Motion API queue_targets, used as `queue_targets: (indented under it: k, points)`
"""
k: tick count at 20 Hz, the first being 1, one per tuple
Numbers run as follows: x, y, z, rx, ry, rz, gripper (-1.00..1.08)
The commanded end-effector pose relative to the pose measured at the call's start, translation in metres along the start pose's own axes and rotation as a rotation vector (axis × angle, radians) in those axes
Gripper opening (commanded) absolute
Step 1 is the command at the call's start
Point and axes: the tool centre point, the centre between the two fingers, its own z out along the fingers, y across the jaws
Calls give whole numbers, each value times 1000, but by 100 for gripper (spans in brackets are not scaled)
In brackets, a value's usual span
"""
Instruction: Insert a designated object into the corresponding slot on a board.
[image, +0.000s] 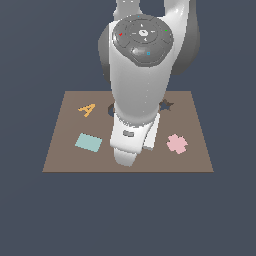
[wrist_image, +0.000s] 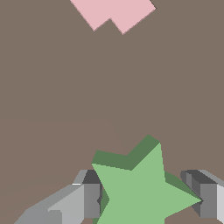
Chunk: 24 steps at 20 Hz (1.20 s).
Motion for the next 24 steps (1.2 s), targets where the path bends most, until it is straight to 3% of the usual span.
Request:
queue_targets:
  k: [1,12,24]
  points:
    - [9,0,-1,0,0,-88,-100]
    - [59,-19,-2,-1,0,-602,-100]
    - [97,-70,-4,-2,1,-1214,-100]
